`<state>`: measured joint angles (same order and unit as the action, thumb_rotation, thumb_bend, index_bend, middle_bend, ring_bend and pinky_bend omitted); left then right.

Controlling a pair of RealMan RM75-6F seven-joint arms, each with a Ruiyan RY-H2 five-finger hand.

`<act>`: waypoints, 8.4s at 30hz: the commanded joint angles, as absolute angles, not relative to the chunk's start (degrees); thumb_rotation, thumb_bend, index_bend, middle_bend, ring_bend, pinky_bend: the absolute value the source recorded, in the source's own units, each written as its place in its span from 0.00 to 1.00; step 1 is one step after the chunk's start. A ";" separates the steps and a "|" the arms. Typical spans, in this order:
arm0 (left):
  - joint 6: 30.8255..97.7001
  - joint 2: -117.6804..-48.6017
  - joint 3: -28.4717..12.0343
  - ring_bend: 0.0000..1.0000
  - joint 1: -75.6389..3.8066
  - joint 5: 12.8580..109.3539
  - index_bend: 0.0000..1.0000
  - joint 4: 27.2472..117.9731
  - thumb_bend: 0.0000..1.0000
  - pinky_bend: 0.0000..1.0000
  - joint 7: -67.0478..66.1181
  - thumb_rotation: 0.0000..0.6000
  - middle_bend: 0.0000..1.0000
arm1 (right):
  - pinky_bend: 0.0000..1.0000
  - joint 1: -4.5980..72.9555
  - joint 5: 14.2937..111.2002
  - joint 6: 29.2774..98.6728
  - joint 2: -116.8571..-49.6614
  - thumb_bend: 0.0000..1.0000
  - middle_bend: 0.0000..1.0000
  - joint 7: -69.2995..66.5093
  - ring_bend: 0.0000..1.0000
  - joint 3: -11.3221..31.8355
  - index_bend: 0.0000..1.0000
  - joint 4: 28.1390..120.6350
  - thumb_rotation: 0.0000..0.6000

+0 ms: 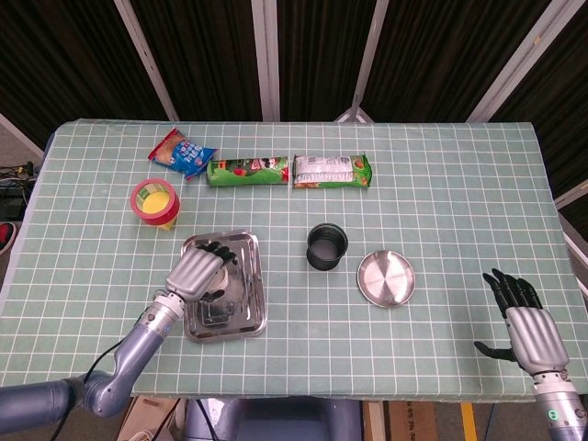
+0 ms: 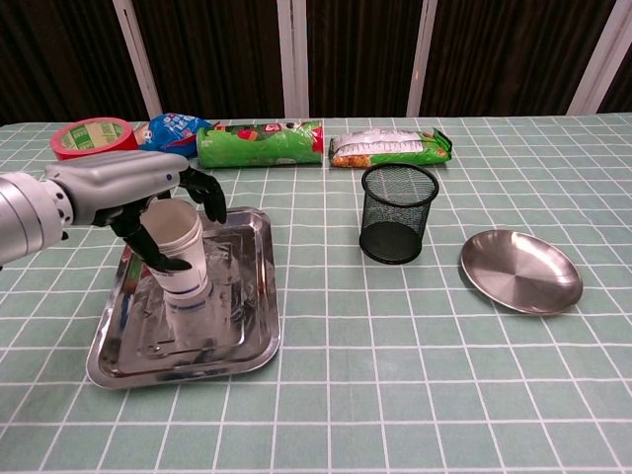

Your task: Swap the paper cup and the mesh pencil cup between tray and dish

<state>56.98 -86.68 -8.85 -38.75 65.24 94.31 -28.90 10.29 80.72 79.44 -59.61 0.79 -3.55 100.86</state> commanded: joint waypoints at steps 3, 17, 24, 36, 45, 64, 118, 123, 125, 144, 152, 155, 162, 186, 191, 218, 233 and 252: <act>57.68 -86.55 -8.80 0.29 -38.95 65.05 0.42 93.88 0.43 0.43 -29.21 1.00 0.39 | 0.00 10.01 80.94 78.95 -59.54 0.00 0.00 0.47 0.00 -3.28 0.02 101.22 1.00; 57.71 -84.79 -13.36 0.31 -43.04 62.47 0.44 102.14 0.44 0.44 -31.36 1.00 0.41 | 0.00 9.29 79.78 77.93 -59.39 0.00 0.00 0.10 0.00 -1.62 0.02 101.14 1.00; 54.20 -88.41 -16.23 0.31 -50.76 51.82 0.44 104.92 0.44 0.44 -38.56 1.00 0.39 | 0.00 8.98 79.16 77.50 -59.25 0.00 0.00 -0.39 0.00 -0.81 0.02 100.68 1.00; 54.80 -101.06 -16.90 0.31 -61.38 39.06 0.44 96.49 0.44 0.44 -44.72 1.00 0.37 | 0.00 8.37 79.08 77.23 -58.46 0.00 0.00 -2.54 0.00 0.17 0.03 100.01 1.00; 54.96 -104.15 -16.14 0.09 -63.64 38.61 0.34 92.13 0.28 0.26 -43.60 1.00 0.15 | 0.00 8.01 79.53 77.00 -57.93 0.00 0.00 -4.00 0.00 0.62 0.03 99.37 1.00; 61.43 -97.75 -15.07 0.04 -63.07 42.28 0.26 103.68 0.11 0.27 -43.75 1.00 0.07 | 0.00 7.20 78.62 76.92 -57.30 0.00 0.00 -3.71 0.00 1.54 0.03 99.81 1.00; 48.84 -121.22 -21.43 0.42 -75.22 59.24 0.48 43.80 0.50 0.60 -13.72 1.00 0.47 | 0.00 6.95 72.04 73.22 -57.72 0.00 0.00 -3.95 0.00 4.75 0.06 97.72 1.00; 51.82 -118.71 -21.99 0.41 -73.32 60.55 0.49 45.90 0.50 0.57 -13.37 1.00 0.44 | 0.00 6.96 72.28 72.97 -57.81 0.00 0.00 -4.28 0.00 4.72 0.06 97.62 1.00; 52.85 -116.04 -22.24 0.39 -71.93 60.95 0.49 49.68 0.48 0.54 -13.21 1.00 0.42 | 0.00 6.96 72.23 72.88 -57.77 0.00 0.00 -4.43 0.00 4.77 0.06 97.60 1.00; 55.63 -73.90 -8.84 0.30 -47.97 56.84 0.43 103.15 0.43 0.47 -19.76 1.00 0.29 | 0.00 6.92 72.62 73.09 -58.17 0.00 0.00 -3.13 0.00 4.79 0.08 98.23 1.00; 52.61 -79.01 -5.66 0.29 -46.44 61.65 0.42 94.20 0.40 0.46 -14.16 1.00 0.25 | 0.00 6.76 72.32 73.44 -58.38 0.00 0.00 -1.94 0.00 4.80 0.09 98.42 1.00; 52.13 -80.68 -5.60 0.28 -46.29 63.96 0.41 91.79 0.38 0.45 -11.71 1.00 0.24 | 0.00 6.69 72.36 73.55 -58.42 0.00 0.00 -1.91 0.00 4.81 0.09 98.31 1.00; 49.39 -82.03 -4.35 0.06 -46.65 66.19 0.16 89.67 0.10 0.23 -10.59 1.00 0.07 | 0.00 6.46 72.93 73.91 -58.21 0.00 0.00 -2.03 0.00 4.70 0.08 98.31 1.00; 99.85 -75.46 2.66 0.00 -15.83 88.24 0.16 93.41 0.02 0.16 -19.13 1.00 0.00 | 0.00 20.12 84.67 60.13 -55.05 0.00 0.00 0.40 0.00 6.69 0.04 108.62 1.00; 100.67 -75.78 3.16 0.00 -11.80 86.06 0.16 89.35 0.02 0.14 -10.02 1.00 0.00 | 0.00 26.87 79.03 51.52 -57.47 0.00 0.00 8.61 0.00 8.29 0.04 116.76 1.00; 99.09 -73.31 -1.68 0.00 -7.84 84.56 0.17 90.98 0.04 0.15 -9.31 1.00 0.00 | 0.00 43.97 57.98 48.79 -80.79 0.00 0.00 26.01 0.03 10.40 0.04 110.39 1.00; 97.29 -73.22 -3.37 0.00 -6.97 84.25 0.21 91.25 0.07 0.15 -8.57 1.00 0.00 | 0.52 47.75 54.23 51.32 -85.29 0.08 0.23 29.20 0.39 9.32 0.26 104.94 1.00; 96.22 -73.06 -4.68 0.00 -6.16 84.76 0.21 91.21 0.07 0.15 -7.44 1.00 0.00 | 0.65 43.78 60.91 56.60 -75.07 0.22 0.34 21.61 0.51 10.40 0.37 107.60 1.00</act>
<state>96.23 -73.03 -4.69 -6.18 84.70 91.17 -7.38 44.77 60.71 55.81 -77.24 22.73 10.00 106.60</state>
